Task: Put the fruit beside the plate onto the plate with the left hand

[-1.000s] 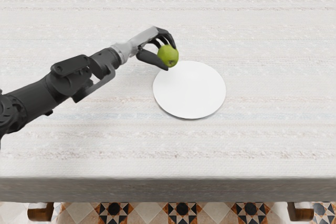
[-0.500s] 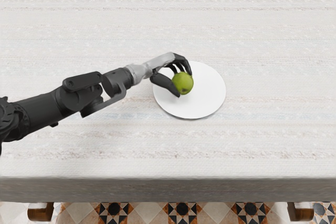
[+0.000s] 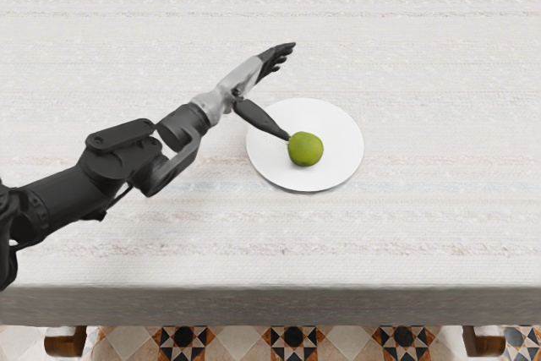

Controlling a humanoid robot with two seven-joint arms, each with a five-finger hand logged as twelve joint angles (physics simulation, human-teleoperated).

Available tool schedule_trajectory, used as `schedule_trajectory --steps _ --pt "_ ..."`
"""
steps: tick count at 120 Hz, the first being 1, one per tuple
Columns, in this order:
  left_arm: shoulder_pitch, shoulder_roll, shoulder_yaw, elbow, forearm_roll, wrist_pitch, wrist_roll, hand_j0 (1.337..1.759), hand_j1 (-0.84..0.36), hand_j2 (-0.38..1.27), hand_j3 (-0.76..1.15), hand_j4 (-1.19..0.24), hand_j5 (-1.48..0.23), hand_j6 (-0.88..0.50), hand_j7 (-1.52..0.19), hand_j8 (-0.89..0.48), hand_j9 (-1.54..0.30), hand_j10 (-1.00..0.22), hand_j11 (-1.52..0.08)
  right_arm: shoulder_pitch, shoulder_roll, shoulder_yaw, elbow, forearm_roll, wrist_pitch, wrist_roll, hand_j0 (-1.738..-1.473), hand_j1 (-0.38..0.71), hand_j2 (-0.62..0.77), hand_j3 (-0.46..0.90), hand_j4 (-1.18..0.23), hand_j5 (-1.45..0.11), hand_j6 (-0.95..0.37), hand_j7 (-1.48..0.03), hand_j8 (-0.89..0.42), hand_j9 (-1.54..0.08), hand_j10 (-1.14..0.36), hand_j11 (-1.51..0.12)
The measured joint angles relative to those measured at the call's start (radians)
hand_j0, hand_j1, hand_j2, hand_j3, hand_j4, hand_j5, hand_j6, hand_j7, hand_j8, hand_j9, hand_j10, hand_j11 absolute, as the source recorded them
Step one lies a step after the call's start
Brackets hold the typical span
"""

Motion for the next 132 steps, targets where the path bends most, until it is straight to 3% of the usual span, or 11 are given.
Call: schedule_trajectory --steps 49,80,109,132 --pt "0.040 0.000 -0.092 0.182 -0.094 -0.007 0.000 1.658 0.32 0.01 0.00 -0.03 -0.04 -0.03 -0.04 -0.03 -0.04 -0.03 -0.04 0.010 0.000 0.000 0.000 -0.001 0.000 0.000 -1.658 -0.35 0.00 0.00 0.00 0.00 0.00 0.00 0.00 0.00 0.00 0.00" --pt "0.063 0.000 -0.105 0.222 -0.146 -0.008 0.000 1.658 0.32 0.01 0.00 -0.02 -0.03 -0.02 -0.03 -0.02 -0.03 -0.02 -0.03 -0.003 0.000 0.000 -0.006 0.001 -0.001 0.000 -1.658 -0.35 0.00 0.00 0.00 0.00 0.00 0.00 0.00 0.00 0.00 0.00" --pt "0.133 0.068 -0.105 0.231 -0.170 -0.009 0.000 1.658 0.33 0.01 0.00 -0.02 -0.03 -0.02 -0.03 -0.02 -0.03 -0.02 -0.03 -0.011 0.000 0.000 -0.009 0.002 -0.001 -0.001 -1.658 -0.35 0.00 0.00 0.00 0.00 0.00 0.00 0.00 0.00 0.00 0.00" --pt "0.138 0.110 -0.105 0.240 -0.173 -0.009 0.000 1.658 0.33 0.01 0.00 -0.02 -0.03 -0.02 -0.03 -0.02 -0.03 -0.02 -0.03 -0.011 0.000 0.000 -0.009 0.002 -0.002 -0.001 -1.658 -0.35 0.00 0.00 0.00 0.00 0.00 0.00 0.00 0.00 0.00 0.00"
